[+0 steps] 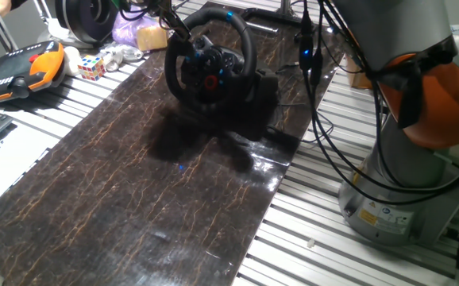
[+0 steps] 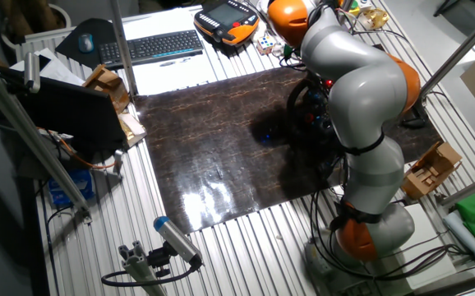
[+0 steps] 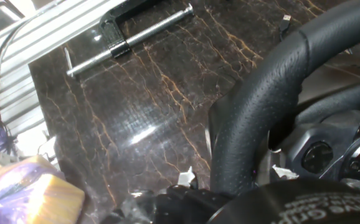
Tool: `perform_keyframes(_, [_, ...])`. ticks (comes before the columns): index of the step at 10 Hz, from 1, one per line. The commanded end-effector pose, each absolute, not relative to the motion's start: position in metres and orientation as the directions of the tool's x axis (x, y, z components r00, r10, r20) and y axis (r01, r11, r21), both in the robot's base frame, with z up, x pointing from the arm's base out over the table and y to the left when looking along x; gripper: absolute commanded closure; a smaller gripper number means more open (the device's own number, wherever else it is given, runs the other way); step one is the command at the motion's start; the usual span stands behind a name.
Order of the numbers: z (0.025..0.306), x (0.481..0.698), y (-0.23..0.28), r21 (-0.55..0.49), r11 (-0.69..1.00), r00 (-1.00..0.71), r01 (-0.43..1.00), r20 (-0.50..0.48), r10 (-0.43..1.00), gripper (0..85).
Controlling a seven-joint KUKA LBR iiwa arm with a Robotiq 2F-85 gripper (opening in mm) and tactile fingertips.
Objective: Rotate the steering wheel 90 degrees clockwise
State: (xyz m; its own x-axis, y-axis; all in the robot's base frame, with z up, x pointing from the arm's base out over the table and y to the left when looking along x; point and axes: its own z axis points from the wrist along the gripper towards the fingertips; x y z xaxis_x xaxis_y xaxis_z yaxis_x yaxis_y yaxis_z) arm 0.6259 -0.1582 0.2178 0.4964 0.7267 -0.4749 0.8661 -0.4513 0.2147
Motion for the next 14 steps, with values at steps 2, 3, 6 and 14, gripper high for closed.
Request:
perform_keyframes(2, [0.218, 0.625, -0.159, 0.204, -0.45, 0.49, 0.869, -0.477, 0.73, 23.7])
perform_keyframes(3, [0.219, 0.624, -0.16, 0.205, -0.45, 0.49, 0.869, -0.479, 0.728, 24.0])
perform_keyframes(6, [0.219, 0.624, -0.162, 0.224, -0.453, 0.502, 0.863, -0.474, 0.724, 24.3])
perform_keyframes(14, [0.22, 0.619, -0.17, 0.258, -0.535, 0.583, 0.804, -0.521, 0.624, 42.7])
